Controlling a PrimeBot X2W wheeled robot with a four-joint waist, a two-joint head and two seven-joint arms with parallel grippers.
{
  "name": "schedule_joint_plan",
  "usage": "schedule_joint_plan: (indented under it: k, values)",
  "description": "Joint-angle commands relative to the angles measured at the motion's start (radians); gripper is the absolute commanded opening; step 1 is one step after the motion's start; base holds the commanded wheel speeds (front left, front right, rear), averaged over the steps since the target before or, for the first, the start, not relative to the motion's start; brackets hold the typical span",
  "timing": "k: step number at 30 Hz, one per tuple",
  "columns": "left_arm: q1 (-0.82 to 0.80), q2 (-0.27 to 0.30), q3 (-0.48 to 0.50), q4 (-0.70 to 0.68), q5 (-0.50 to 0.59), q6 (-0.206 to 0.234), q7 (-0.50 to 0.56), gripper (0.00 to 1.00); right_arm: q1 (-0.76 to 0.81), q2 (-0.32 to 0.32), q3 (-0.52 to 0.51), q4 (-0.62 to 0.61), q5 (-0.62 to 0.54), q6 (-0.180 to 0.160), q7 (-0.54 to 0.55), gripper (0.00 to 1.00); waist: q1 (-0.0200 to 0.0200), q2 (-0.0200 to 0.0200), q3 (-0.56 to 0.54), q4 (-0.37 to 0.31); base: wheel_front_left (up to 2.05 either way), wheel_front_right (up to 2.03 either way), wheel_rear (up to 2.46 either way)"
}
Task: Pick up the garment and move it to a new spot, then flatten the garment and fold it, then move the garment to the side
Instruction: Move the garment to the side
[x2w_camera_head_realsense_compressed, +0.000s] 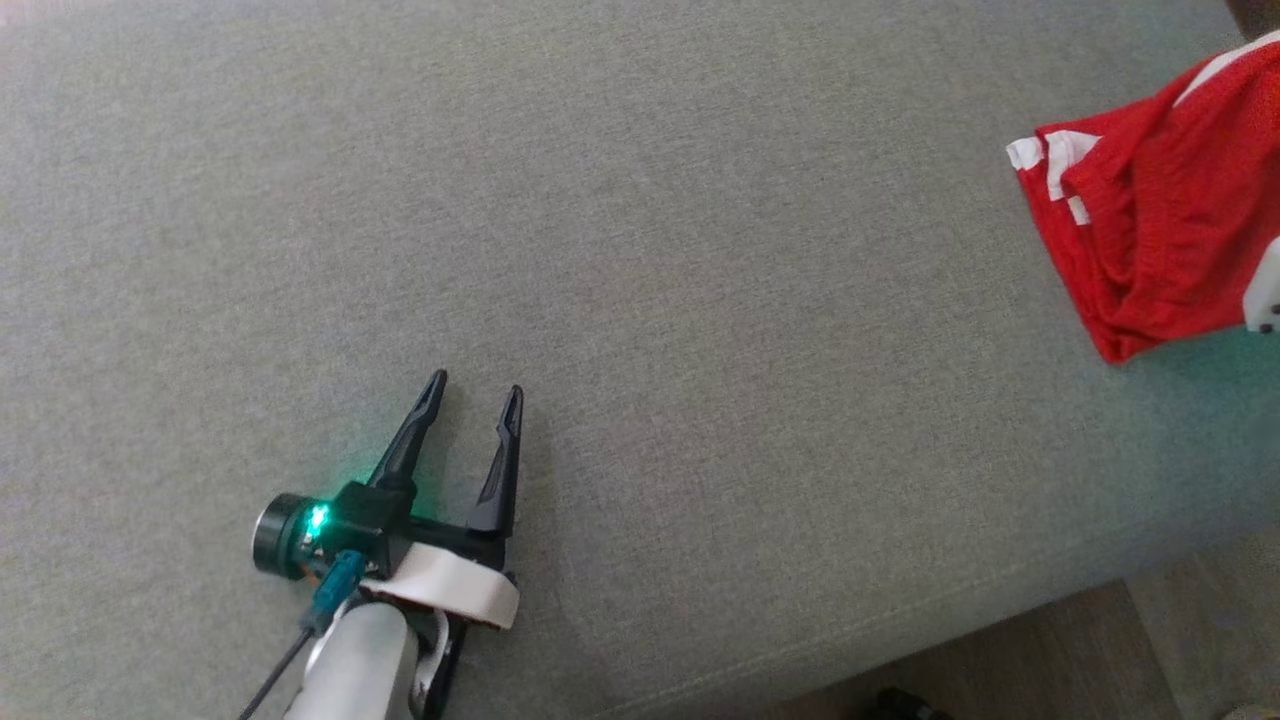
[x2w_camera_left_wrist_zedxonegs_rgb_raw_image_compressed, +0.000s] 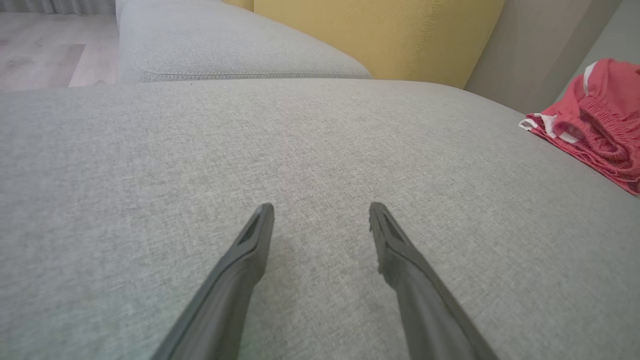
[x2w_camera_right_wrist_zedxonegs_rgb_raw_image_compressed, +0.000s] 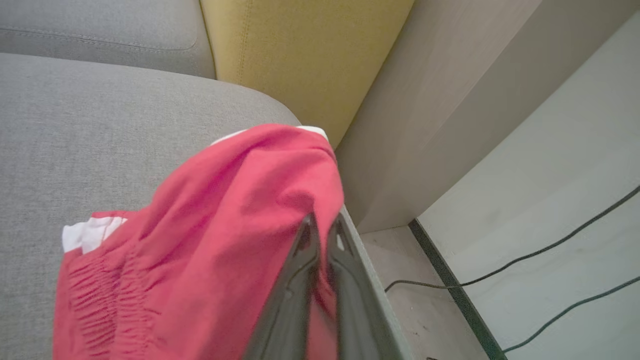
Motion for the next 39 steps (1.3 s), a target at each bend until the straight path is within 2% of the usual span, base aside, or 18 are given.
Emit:
schedule_joint_plan:
  k: [1,2,3,7,11,15,18,24,32,39]
  values:
    - [-0.02,0.006,0.04,-0.018,0.007,-0.002,-0.005,1.0,-0.022,-0.029,-0.003,-0.026,-0.014,-0.001,-0.007,0.22,-0.0001,0.0,0.001,-0.002,0.0,0.0,0.0]
    - [-0.02,0.006,0.044,-0.019,0.008,-0.003,-0.005,1.0,-0.023,-0.026,-0.02,-0.027,-0.031,-0.001,-0.009,0.49,-0.0001,0.0,0.001,-0.003,0.0,0.0,0.0]
    - [-0.021,0.006,0.047,-0.019,0.009,-0.003,-0.005,1.0,-0.024,-0.024,-0.039,-0.029,-0.046,-0.001,-0.01,1.0,-0.0001,0.0,0.002,-0.005,0.0,0.0,0.0]
    - [-0.022,0.006,0.058,-0.019,0.009,-0.004,-0.005,1.0,-0.02,-0.008,-0.103,-0.062,-0.11,-0.001,-0.023,1.0,-0.0001,0.0,-0.002,-0.011,0.0,0.0,0.0]
    - [-0.019,0.006,0.065,-0.02,-0.002,0.005,-0.005,1.0,-0.029,0.037,-0.13,-0.113,-0.132,-0.001,-0.032,1.0,-0.0001,0.0,-0.017,-0.012,0.0,0.0,0.0]
    - [-0.013,0.006,0.072,-0.02,-0.01,0.014,-0.005,1.0,-0.015,0.128,-0.065,-0.264,-0.06,-0.001,-0.033,1.0,-0.0001,0.0,-0.042,-0.002,0.0,0.0,0.0]
    - [-0.009,0.006,0.081,-0.018,-0.023,0.025,-0.005,1.0,0.047,0.174,0.001,-0.37,0.027,-0.001,-0.033,1.0,-0.0001,0.0,-0.071,0.02,0.0,0.0,0.0]
    - [0.006,0.006,0.095,-0.013,-0.055,0.049,-0.005,1.0,0.192,0.256,0.101,-0.494,0.162,-0.001,-0.033,1.0,-0.0001,0.0,-0.134,0.088,0.0,0.0,0.0]
    - [0.024,0.006,0.115,-0.001,-0.071,0.071,-0.005,1.0,0.374,0.33,0.167,-0.561,0.239,-0.001,-0.033,1.0,-0.0001,0.0,-0.197,0.175,0.0,0.0,0.0]
    - [0.064,0.006,0.148,0.026,-0.078,0.094,-0.005,1.0,0.508,0.342,0.199,-0.56,0.276,-0.001,-0.033,1.0,-0.0001,0.0,-0.257,0.225,0.0,0.0,0.0]
